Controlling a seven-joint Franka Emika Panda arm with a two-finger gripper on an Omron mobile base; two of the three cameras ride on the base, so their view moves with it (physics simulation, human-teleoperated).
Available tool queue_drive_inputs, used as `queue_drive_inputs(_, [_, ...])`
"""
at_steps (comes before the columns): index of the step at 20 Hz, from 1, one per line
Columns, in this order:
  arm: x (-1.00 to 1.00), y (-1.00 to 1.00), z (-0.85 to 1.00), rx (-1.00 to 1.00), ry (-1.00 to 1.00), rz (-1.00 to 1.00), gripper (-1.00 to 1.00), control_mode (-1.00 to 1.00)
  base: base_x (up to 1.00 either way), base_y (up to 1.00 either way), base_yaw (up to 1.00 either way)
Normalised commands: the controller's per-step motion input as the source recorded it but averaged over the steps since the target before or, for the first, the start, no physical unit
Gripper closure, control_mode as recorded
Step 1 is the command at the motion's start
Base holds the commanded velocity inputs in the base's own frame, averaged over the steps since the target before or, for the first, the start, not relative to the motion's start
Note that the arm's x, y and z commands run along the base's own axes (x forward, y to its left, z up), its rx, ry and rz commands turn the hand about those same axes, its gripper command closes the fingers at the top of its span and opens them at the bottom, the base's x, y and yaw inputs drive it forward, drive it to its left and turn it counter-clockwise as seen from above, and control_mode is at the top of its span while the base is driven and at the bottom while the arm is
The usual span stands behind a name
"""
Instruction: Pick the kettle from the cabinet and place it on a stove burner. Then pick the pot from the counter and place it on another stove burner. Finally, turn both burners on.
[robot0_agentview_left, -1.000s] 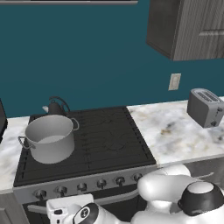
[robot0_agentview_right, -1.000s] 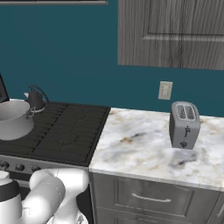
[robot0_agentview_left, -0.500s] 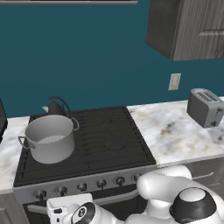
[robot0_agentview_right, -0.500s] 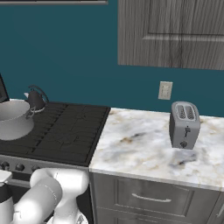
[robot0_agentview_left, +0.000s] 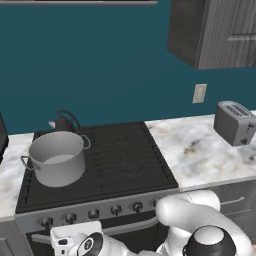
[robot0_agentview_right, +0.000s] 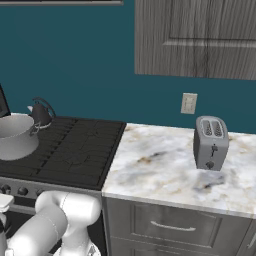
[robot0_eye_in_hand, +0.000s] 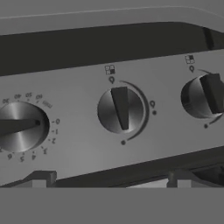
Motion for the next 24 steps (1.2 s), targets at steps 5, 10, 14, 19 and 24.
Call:
queue_drive_inputs(5, [0.10, 0.10, -0.15, 0.00, -0.02, 0.00, -1.00, -1.00, 0.00, 0.00, 0.00])
queue_drive_inputs(10, [0.15, 0.03, -0.16, -0.01, -0.01, 0.00, -1.00, -1.00, 0.00, 0.00, 0.00])
queue_drive_inputs(14, [0.15, 0.05, -0.12, -0.01, -0.01, 0.00, -1.00, -1.00, 0.00, 0.00, 0.00])
queue_drive_inputs(19, [0.14, 0.16, -0.12, -0.02, 0.00, 0.00, -1.00, -1.00, 0.00, 0.00, 0.00])
queue_drive_inputs(24, [0.11, 0.13, -0.11, -0.03, 0.00, 0.00, -1.00, -1.00, 0.00, 0.00, 0.00])
